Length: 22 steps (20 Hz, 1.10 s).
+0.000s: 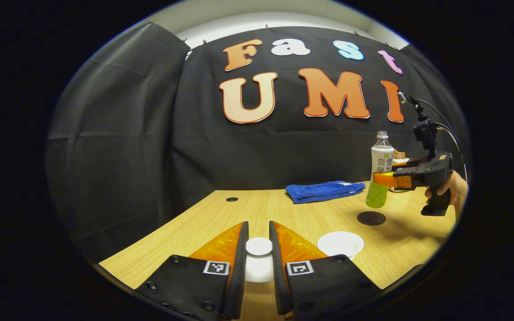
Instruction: Open the teacup lid with one hand, grasp the water bottle and pour water into the teacup with the other hand; after pouring, place the water bottle on the coaster and then close the teacup lid.
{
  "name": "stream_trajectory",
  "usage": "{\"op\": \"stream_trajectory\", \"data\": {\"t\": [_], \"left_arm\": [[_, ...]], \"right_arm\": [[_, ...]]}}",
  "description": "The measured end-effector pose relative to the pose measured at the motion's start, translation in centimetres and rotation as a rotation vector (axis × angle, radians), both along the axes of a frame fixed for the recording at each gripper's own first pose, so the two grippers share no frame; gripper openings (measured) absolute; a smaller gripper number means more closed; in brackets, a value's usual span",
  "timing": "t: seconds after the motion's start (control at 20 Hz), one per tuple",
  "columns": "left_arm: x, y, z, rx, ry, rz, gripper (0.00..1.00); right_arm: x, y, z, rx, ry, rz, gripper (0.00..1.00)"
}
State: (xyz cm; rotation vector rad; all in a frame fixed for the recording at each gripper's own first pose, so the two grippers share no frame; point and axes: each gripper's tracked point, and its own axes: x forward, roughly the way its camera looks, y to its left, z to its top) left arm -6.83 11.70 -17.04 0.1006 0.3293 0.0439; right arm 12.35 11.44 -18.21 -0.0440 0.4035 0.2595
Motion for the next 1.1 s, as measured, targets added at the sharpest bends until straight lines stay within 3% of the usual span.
{"op": "stream_trajectory", "data": {"t": [0.45, 0.7, 0.9, 1.1], "left_arm": [[-0.2, -0.5, 0.4, 0.009, -0.008, 0.005, 0.32], [0.3, -1.7, 0.1, -0.02, 0.001, -0.007, 0.32], [1.4, -3.8, 0.2, -0.07, -0.01, -0.039, 0.33], [2.8, -6.6, -0.8, -0.142, -0.001, -0.08, 0.32]], "right_arm": [[-0.1, -0.9, -4.9, 0.049, 0.154, -0.009, 0.63], [0.4, -1.4, -4.8, 0.111, 0.167, -0.016, 0.65], [0.5, -1.4, -4.6, 0.157, 0.181, -0.02, 0.72], [0.1, -1.4, -3.8, 0.126, 0.142, 0.003, 0.82]]}}
